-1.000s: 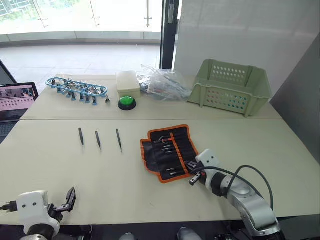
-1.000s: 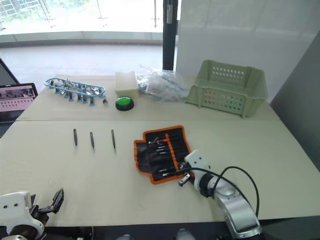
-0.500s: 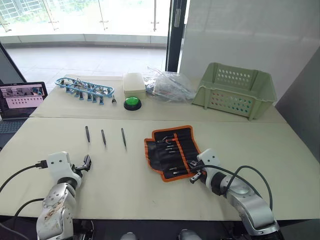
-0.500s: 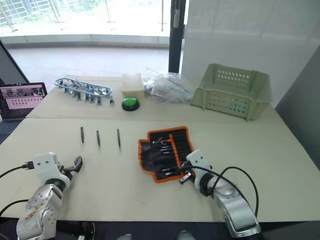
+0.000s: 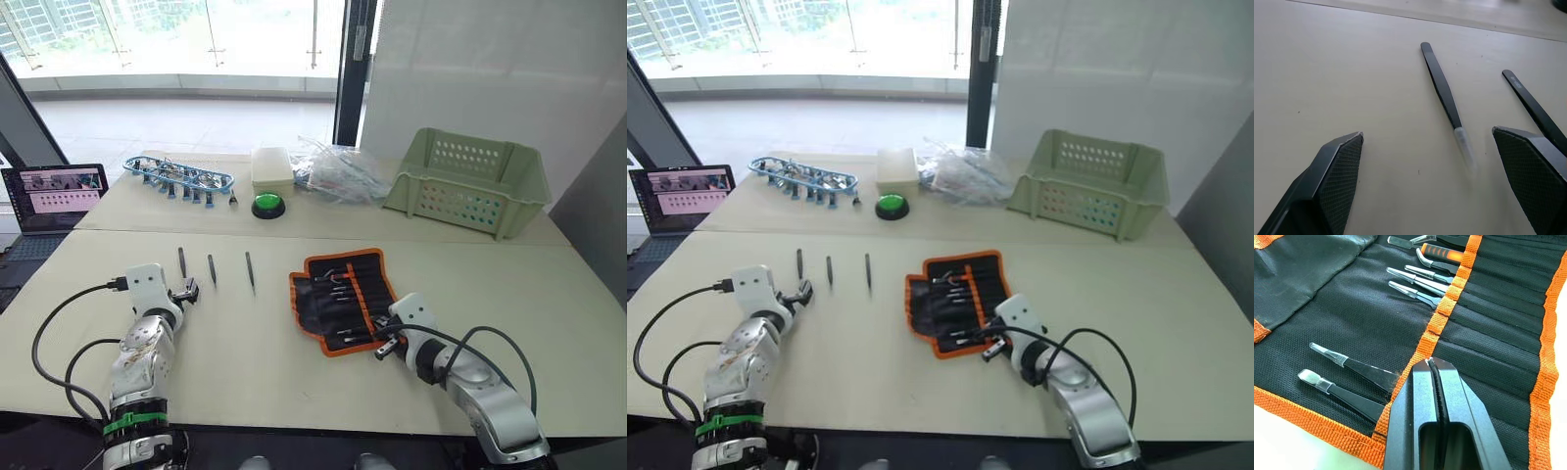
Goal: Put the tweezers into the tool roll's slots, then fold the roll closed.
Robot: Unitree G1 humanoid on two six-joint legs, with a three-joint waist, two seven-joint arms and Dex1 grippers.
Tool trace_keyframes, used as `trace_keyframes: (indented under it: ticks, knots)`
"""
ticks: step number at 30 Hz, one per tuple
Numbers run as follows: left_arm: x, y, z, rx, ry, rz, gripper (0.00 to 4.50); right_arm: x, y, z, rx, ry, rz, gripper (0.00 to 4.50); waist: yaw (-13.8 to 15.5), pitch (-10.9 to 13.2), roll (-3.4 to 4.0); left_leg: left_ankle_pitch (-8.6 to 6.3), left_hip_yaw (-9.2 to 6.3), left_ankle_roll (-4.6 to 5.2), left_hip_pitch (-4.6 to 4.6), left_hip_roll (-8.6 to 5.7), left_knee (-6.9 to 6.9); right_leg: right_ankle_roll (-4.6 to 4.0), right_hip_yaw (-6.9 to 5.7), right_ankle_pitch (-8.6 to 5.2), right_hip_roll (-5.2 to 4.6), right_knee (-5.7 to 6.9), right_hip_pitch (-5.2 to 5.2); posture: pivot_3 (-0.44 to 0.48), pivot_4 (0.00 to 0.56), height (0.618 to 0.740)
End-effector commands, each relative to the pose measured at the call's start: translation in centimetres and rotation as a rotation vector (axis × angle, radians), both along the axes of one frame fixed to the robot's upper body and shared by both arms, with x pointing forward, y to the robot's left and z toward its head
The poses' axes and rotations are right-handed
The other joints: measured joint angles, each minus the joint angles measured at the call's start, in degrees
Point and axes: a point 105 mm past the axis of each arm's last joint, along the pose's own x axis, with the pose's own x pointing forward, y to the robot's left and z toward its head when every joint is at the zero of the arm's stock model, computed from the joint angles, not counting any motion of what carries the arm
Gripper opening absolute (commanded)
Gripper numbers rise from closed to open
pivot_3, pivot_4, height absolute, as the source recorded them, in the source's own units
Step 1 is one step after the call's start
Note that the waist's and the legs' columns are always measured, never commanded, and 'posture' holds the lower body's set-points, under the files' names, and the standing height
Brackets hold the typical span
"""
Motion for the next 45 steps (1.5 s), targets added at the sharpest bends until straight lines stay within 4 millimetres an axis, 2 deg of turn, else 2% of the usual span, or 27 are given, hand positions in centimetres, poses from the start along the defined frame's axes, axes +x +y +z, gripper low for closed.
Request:
trace_keyframes:
  ticks: [1,6,13,22,27,32,34,38,40,45]
  knots:
    - [0.9,-2.1,-2.0,-0.025,0.064,-0.076,3.89,-1.0,0.6,-2.1,-0.006,0.101,0.021,0.00,0.0,0.0,0.02,0.00,0.00,0.00,0.00,0.00,0.00,0.00,0.00,0.00,0.00,0.00,0.00,0.000,0.150,0.713]
    - [1.5,-3.0,-2.4,-0.029,0.078,-0.112,2.31,-1.0,0.7,-2.0,-0.003,0.097,0.019,0.00,0.1,0.0,0.02,0.00,0.00,0.00,-0.01,0.00,-0.02,0.01,0.00,-0.01,-0.01,-0.01,0.00,0.000,0.150,0.713]
    - [1.6,-3.0,-2.5,-0.029,0.081,-0.115,0.03,-1.0,0.8,-1.9,0.000,0.093,0.017,0.00,0.1,0.0,0.02,0.00,0.00,-0.01,-0.01,-0.01,-0.04,0.03,0.00,-0.02,-0.02,-0.04,0.00,0.000,0.150,0.713]
    - [1.3,-1.5,-1.9,-0.007,0.051,-0.079,0.03,-1.0,0.9,-1.9,0.004,0.092,0.020,0.00,0.0,0.0,0.02,0.01,0.00,-0.02,-0.01,-0.01,-0.10,0.16,0.00,-0.09,-0.02,-0.07,-0.01,0.000,0.150,0.713]
    - [0.7,0.0,1.3,0.077,-0.062,-0.059,0.03,-1.0,1.0,-1.8,0.004,0.091,0.022,0.00,-0.3,0.1,-0.10,0.01,0.00,-0.03,-0.04,0.00,-0.23,0.16,0.00,-0.10,-0.02,-0.10,-0.09,0.000,0.150,0.713]
    - [-0.3,-0.6,5.8,0.157,-0.198,-0.153,0.03,-1.1,1.0,-1.9,0.004,0.094,0.024,0.00,-0.8,0.3,-0.57,0.02,-0.03,-0.04,-0.25,0.02,-0.48,0.02,0.00,-0.02,-0.01,-0.17,-0.35,0.000,0.150,0.713]
    - [-0.6,-2.0,7.0,0.191,-0.227,-0.240,0.03,-1.2,1.1,-1.9,0.004,0.095,0.027,0.00,-0.8,0.3,-0.66,0.04,-0.06,-0.08,-0.51,0.03,-0.47,0.00,-0.01,-0.01,-0.02,-0.16,-0.61,0.000,0.150,0.713]
    - [-1.9,-7.4,9.5,0.167,-0.301,-0.564,0.03,-1.3,1.3,-2.0,0.004,0.098,0.033,0.00,-0.9,0.3,-0.66,0.16,-0.06,-0.29,-0.88,0.02,-0.47,-0.03,0.00,0.02,-0.03,-0.06,-1.04,0.000,0.150,0.713]
    - [-2.8,-10.1,9.6,0.152,-0.269,-0.751,0.03,-1.3,1.4,-2.0,0.002,0.098,0.036,0.00,-1.1,0.3,-0.65,0.16,-0.06,-0.29,-0.88,0.02,-0.47,-0.03,0.00,0.02,-0.03,-0.06,-1.05,0.000,0.150,0.713]
    - [-4.1,-14.0,9.1,0.176,-0.169,-1.029,0.03,-1.4,1.6,-2.0,0.003,0.100,0.041,0.00,-1.8,0.4,-0.57,0.16,-0.06,-0.28,-0.89,0.03,-0.51,-0.02,0.01,0.01,0.01,-0.07,-1.08,0.000,0.150,0.713]
